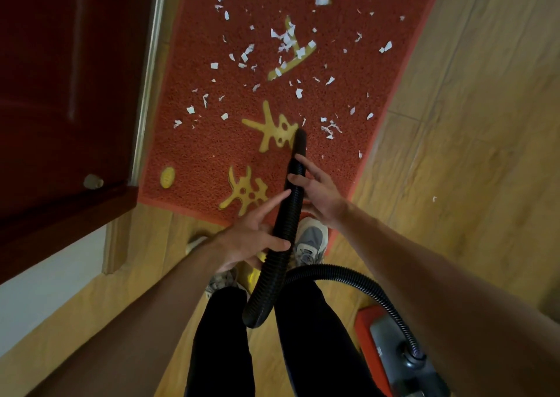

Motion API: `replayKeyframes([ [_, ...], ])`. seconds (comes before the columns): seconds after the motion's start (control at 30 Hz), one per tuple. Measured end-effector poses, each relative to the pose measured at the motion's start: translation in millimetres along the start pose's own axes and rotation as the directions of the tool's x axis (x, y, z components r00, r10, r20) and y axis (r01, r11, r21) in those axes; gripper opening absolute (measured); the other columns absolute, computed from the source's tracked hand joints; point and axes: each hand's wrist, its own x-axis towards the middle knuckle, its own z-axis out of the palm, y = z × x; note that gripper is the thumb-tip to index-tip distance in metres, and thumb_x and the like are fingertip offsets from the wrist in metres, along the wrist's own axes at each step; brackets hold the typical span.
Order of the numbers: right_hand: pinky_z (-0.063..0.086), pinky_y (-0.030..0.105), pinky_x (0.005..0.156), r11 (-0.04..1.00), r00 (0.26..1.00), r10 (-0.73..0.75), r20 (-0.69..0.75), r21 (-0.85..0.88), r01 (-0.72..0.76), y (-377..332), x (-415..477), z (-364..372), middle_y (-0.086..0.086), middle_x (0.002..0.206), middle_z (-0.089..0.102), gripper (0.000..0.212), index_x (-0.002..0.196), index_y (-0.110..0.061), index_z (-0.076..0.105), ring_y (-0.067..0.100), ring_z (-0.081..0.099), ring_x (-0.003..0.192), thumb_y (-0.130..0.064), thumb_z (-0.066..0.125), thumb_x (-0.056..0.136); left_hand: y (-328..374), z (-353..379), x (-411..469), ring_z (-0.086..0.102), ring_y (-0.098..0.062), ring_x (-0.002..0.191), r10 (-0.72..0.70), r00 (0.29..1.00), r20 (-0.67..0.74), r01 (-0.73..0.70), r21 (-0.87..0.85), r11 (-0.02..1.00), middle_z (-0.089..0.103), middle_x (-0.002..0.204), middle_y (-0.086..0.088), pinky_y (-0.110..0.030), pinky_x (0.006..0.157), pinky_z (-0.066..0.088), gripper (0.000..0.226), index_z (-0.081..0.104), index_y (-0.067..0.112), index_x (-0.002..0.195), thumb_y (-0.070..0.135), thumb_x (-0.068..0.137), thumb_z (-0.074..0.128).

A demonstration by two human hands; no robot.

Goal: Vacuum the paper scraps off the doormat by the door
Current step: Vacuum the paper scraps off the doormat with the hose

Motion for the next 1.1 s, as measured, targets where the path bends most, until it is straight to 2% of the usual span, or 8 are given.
replayKeyframes([
  [0.07, 0.054, 0.047, 0.087, 0.999, 1.0, 0.007, -0.014, 0.036, -0.006, 6.2, -5.8, -3.3, 0.011, 0.131, 0.055, 0.059, 0.145, -0.034, 0.044, 0.027, 0.062, 0.107, -0.011, 0.061, 0.094, -2.1, 4.6, -2.7, 0.072, -0.018, 0.087, -0.009, 1.0, 0.012, 0.009, 0.008, 1.0, 0.074, 0.087, 0.002, -0.053, 0.08, 0.06, 0.091, 0.032, 0.066, 0.139, 0.001, 0.087, 0.07],
  [0.13, 0.055, 0.043, 0.082, 0.998, 1.0, 0.019, -0.01, 0.066, -0.018, 12.1, -12.2, -6.0, 0.013, 0.132, 0.055, 0.06, 0.146, -0.033, 0.042, 0.028, 0.062, 0.108, -0.01, 0.061, 0.094, -3.4, 8.7, -4.6, 0.072, -0.014, 0.084, -0.021, 1.0, 0.023, 0.02, 0.022, 1.0, 0.075, 0.086, 0.004, -0.051, 0.079, 0.06, 0.092, 0.031, 0.065, 0.14, 0.001, 0.087, 0.07],
  [0.3, 0.055, 0.034, 0.069, 0.99, 1.0, 0.026, -0.015, 0.136, -0.024, 24.2, -24.3, -12.4, 0.012, 0.129, 0.056, 0.061, 0.149, -0.028, 0.039, 0.021, 0.064, 0.092, -0.01, 0.06, 0.095, -1.9, 15.9, -8.0, 0.073, -0.014, 0.086, -0.046, 0.998, 0.048, 0.042, 0.075, 0.996, 0.076, 0.091, 0.004, -0.054, 0.083, 0.059, 0.094, 0.029, 0.062, 0.143, 0.0, 0.087, 0.071],
  [0.43, 0.054, 0.038, 0.071, 0.976, 0.997, 0.029, -0.073, 0.217, -0.012, 32.8, -29.8, -23.1, 0.013, 0.124, 0.056, 0.057, 0.144, -0.028, 0.045, 0.021, 0.063, 0.087, -0.009, 0.062, 0.093, 1.0, 25.6, -4.3, 0.074, -0.017, 0.091, -0.066, 0.996, 0.051, 0.059, 0.133, 0.989, 0.076, 0.095, 0.002, -0.055, 0.082, 0.059, 0.094, 0.031, 0.063, 0.142, 0.0, 0.086, 0.072],
  [0.6, 0.052, 0.031, 0.07, 0.963, 0.989, -0.016, -0.147, 0.263, 0.055, 33.2, -33.2, -42.1, 0.009, 0.124, 0.058, 0.052, 0.14, -0.028, 0.051, 0.018, 0.061, 0.089, -0.007, 0.061, 0.093, 11.2, 38.4, 9.2, 0.074, -0.019, 0.089, -0.068, 0.994, 0.086, 0.052, 0.177, 0.983, 0.075, 0.095, 0.001, -0.05, 0.075, 0.061, 0.093, 0.033, 0.066, 0.139, 0.001, 0.085, 0.072],
  [0.73, 0.052, 0.026, 0.061, 0.967, 0.99, 0.02, -0.14, 0.255, 0.017, 26.0, -32.9, -49.7, 0.005, 0.117, 0.059, 0.051, 0.137, -0.033, 0.053, 0.016, 0.059, 0.083, -0.009, 0.061, 0.093, 21.2, 46.1, 12.8, 0.073, -0.015, 0.087, -0.063, 0.995, 0.076, 0.044, 0.221, 0.974, 0.075, 0.105, -0.007, -0.031, 0.061, 0.059, 0.091, 0.032, 0.062, 0.14, 0.001, 0.086, 0.071],
  [0.93, 0.054, 0.028, 0.058, 0.968, 0.999, 0.016, -0.051, 0.252, -0.003, 23.5, -28.1, -32.3, 0.008, 0.121, 0.056, 0.058, 0.146, -0.03, 0.043, 0.017, 0.061, 0.084, -0.009, 0.06, 0.094, 17.2, 33.3, 5.8, 0.074, -0.02, 0.089, -0.081, 0.996, 0.036, 0.072, 0.2, 0.977, 0.077, 0.097, -0.003, -0.047, 0.078, 0.061, 0.09, 0.036, 0.067, 0.133, -0.001, 0.085, 0.071],
  [1.1, 0.056, 0.035, 0.069, 0.985, 0.998, 0.026, 0.051, 0.168, -0.034, 22.3, -21.0, -10.2, 0.01, 0.129, 0.056, 0.061, 0.148, -0.033, 0.04, 0.021, 0.065, 0.095, -0.012, 0.062, 0.094, -1.1, 14.6, -6.8, 0.072, -0.025, 0.087, -0.088, 0.996, 0.02, 0.086, 0.059, 0.995, 0.075, 0.101, -0.007, -0.057, 0.081, 0.058, 0.091, 0.041, 0.07, 0.129, -0.003, 0.084, 0.072],
])
